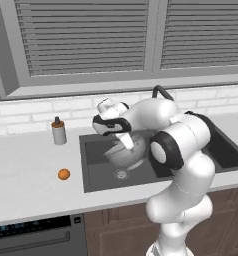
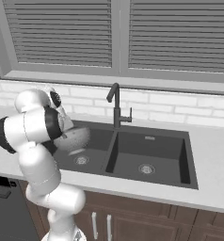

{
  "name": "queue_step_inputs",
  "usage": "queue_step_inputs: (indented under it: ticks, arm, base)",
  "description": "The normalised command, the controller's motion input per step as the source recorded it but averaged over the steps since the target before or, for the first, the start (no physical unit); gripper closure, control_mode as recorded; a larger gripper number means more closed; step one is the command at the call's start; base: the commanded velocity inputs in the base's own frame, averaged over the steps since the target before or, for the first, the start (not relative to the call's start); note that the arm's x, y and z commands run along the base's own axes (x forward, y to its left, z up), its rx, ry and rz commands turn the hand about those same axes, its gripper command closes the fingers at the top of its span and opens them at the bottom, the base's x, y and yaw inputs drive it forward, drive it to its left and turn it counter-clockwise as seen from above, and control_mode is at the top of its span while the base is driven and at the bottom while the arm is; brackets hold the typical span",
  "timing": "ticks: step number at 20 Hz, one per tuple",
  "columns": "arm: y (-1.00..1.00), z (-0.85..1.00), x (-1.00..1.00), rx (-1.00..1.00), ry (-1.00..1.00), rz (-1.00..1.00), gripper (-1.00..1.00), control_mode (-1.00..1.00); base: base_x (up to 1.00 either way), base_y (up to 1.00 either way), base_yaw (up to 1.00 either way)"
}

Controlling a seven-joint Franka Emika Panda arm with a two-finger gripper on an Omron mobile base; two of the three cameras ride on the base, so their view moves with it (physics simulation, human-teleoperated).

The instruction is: Put the colander in the sink, put the tangerine in the colander, and turn on the sink faucet and pour water over the colander.

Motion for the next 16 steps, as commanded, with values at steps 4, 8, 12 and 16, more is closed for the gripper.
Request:
queue_step_inputs:
  ticks: [4, 8, 12, 16]
  arm:
    - [0.00, -0.48, 0.44, -0.01, -0.01, -0.16, 1.00, -1.00]
    - [0.00, -0.49, 0.41, 0.01, 0.00, -0.11, 1.00, -1.00]
    - [0.00, -0.49, 0.41, 0.00, -0.01, -0.06, 1.00, -1.00]
    - [0.01, -0.52, 0.22, 0.00, -0.17, -0.01, 1.00, -1.00]
  base:
    - [0.00, 0.00, 0.00]
    - [0.00, 0.00, 0.00]
    - [0.00, 0.00, 0.00]
    - [0.00, 0.00, 0.00]
